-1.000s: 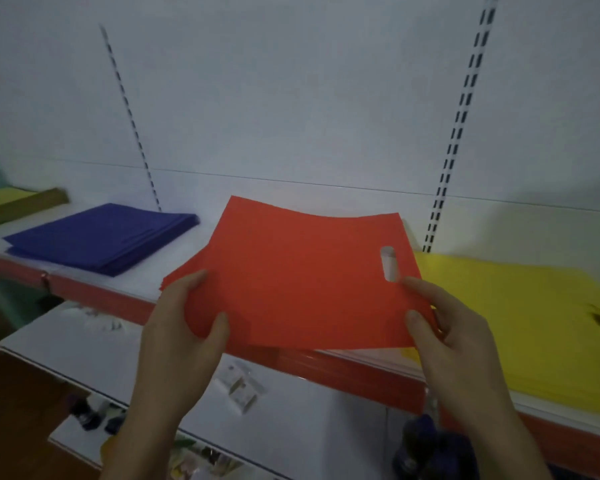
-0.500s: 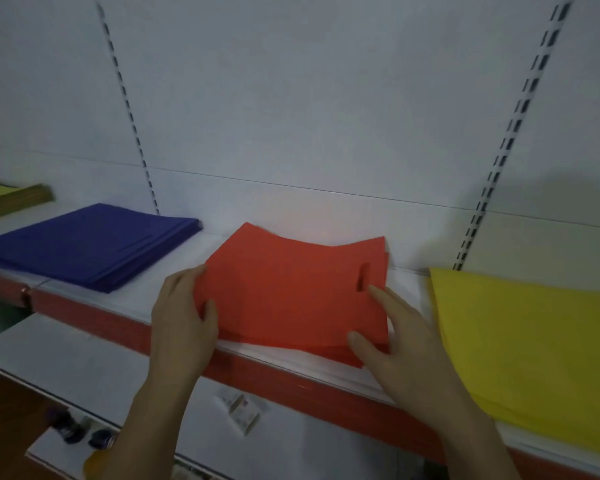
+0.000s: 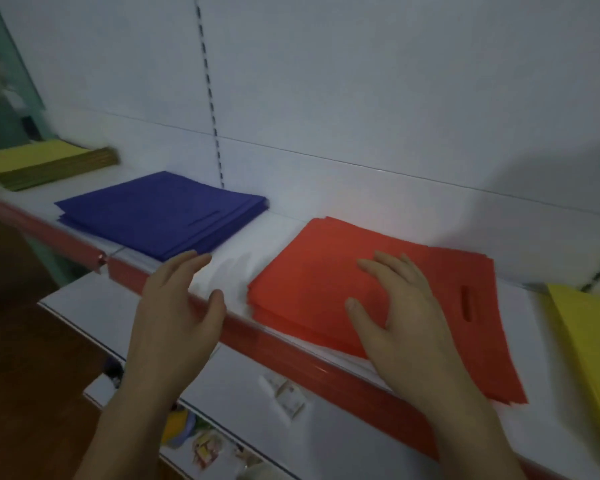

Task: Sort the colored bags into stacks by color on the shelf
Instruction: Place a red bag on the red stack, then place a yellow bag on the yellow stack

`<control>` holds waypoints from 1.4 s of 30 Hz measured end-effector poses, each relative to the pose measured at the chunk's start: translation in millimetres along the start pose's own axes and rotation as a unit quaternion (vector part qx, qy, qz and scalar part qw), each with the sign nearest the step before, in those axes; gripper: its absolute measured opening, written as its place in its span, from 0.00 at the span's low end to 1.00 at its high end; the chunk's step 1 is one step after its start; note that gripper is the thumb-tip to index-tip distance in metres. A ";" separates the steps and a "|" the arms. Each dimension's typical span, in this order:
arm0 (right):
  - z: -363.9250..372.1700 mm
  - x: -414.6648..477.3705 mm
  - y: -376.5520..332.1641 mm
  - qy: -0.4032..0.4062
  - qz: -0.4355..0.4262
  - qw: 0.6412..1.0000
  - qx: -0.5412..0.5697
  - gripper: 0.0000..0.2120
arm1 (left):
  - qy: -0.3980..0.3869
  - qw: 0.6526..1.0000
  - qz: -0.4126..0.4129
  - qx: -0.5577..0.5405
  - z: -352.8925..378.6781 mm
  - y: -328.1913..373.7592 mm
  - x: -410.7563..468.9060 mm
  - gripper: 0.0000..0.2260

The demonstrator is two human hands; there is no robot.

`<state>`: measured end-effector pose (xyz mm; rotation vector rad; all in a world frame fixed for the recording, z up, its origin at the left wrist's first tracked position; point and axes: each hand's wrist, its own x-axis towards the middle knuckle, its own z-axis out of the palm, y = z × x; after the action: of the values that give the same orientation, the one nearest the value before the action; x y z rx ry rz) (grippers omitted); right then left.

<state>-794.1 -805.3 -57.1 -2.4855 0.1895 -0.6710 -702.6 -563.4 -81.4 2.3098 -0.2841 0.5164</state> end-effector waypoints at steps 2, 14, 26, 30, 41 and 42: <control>28.7 14.5 -26.2 -0.015 -0.025 1.000 0.009 0.24 | 0.002 1.000 0.006 0.007 -24.2 -27.9 10.3 0.22; 252.5 91.4 -269.7 -0.096 -0.081 0.977 0.172 0.21 | 0.062 0.987 -0.099 0.113 -222.4 -264.7 81.2 0.25; 422.8 150.8 -450.4 -0.174 -0.148 0.955 0.188 0.21 | 0.079 0.976 -0.136 0.153 -323.2 -444.0 148.8 0.24; 473.1 185.4 -482.5 -0.157 -0.158 0.959 0.176 0.19 | 0.080 0.974 -0.137 0.163 -325.8 -494.8 191.2 0.25; 556.4 314.3 -537.0 -0.037 -0.135 0.976 0.164 0.14 | 0.059 0.981 -0.117 0.147 -340.8 -604.1 334.7 0.23; 559.0 320.9 -535.1 -0.037 -0.124 0.979 0.159 0.15 | 0.063 0.982 -0.114 0.136 -335.8 -606.2 351.1 0.22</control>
<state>-240.3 -177.3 -32.4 -2.2372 -0.2421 -0.6493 -271.7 83.0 -85.4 2.5182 0.1191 0.6120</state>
